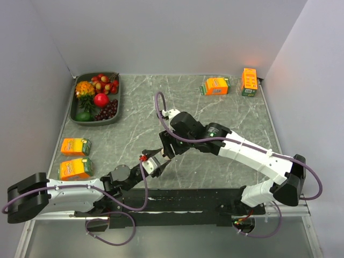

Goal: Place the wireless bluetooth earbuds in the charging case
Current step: Open the charging case.

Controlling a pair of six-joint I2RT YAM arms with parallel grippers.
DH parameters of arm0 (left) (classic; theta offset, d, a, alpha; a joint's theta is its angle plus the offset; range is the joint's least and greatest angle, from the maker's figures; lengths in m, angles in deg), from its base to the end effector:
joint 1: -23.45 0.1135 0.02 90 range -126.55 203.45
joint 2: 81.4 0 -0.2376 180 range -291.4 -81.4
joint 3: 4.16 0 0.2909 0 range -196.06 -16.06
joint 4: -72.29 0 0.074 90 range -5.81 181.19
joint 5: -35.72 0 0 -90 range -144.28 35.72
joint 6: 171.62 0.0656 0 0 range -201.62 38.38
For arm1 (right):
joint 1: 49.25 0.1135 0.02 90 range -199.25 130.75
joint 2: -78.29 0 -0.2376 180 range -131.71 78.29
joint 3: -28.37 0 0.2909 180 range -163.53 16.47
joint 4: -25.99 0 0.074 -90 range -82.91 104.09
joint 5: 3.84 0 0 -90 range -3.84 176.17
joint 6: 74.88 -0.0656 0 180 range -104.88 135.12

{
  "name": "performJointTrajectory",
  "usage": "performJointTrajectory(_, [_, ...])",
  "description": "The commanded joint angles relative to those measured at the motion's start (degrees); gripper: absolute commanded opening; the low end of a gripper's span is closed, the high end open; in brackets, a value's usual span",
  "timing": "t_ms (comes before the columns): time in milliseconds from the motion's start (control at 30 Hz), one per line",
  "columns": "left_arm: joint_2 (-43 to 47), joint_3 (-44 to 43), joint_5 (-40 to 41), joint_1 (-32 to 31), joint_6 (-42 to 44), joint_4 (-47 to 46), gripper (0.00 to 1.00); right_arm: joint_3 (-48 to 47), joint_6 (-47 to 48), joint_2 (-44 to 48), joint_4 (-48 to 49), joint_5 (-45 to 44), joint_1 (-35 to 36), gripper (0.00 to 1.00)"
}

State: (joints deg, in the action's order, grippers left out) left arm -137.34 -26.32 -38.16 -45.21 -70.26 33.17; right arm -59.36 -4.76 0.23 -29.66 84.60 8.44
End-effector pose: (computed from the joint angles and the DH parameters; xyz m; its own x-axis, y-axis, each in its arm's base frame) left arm 0.1135 -0.2403 0.1614 0.1896 0.0346 -0.9812 0.7720 0.6123 0.1708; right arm 0.1910 0.2987 0.2945 -0.6453 -0.3844 -0.6602 -0.6543 0.7242 0.2179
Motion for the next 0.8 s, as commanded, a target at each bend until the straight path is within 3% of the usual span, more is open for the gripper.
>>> performJointTrajectory(0, [1.4, -2.0, -0.4, -0.2, 0.4, -0.9, 0.01, -1.2, -0.2, -1.6, -0.2, -1.9, 0.6, 0.67])
performJointTrajectory(767, [4.8, -0.5, 0.8, -0.6, 0.4, 0.0, 0.01, 0.3, -0.8, 0.5, -2.7, -5.9, -0.2, 0.63])
